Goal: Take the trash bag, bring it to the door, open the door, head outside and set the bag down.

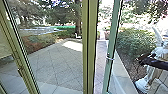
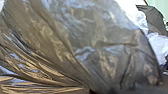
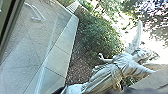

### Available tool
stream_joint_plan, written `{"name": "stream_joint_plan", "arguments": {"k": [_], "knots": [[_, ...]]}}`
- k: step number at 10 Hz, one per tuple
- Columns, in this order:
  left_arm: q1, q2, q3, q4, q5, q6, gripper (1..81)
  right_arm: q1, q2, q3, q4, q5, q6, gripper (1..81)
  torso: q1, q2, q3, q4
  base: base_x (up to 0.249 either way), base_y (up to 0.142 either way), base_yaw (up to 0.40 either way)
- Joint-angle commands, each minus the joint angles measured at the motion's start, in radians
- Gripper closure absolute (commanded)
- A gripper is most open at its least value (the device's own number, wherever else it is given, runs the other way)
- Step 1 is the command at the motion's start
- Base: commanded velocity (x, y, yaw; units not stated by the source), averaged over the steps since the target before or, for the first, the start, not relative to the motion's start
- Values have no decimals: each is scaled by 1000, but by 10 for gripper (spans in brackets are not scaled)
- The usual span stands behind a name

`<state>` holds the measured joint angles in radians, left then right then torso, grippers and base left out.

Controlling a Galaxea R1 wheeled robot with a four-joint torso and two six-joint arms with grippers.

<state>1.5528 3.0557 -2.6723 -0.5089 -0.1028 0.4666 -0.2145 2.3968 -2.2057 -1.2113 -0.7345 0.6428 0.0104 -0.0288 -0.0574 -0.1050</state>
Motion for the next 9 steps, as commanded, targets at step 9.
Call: {"name": "stream_joint_plan", "arguments": {"k": [9], "knots": [[-29,17,5,-10,74,0,811,59,-43,-253,-122,191,-32,10,0,0,0,0,0,0,0]]}}
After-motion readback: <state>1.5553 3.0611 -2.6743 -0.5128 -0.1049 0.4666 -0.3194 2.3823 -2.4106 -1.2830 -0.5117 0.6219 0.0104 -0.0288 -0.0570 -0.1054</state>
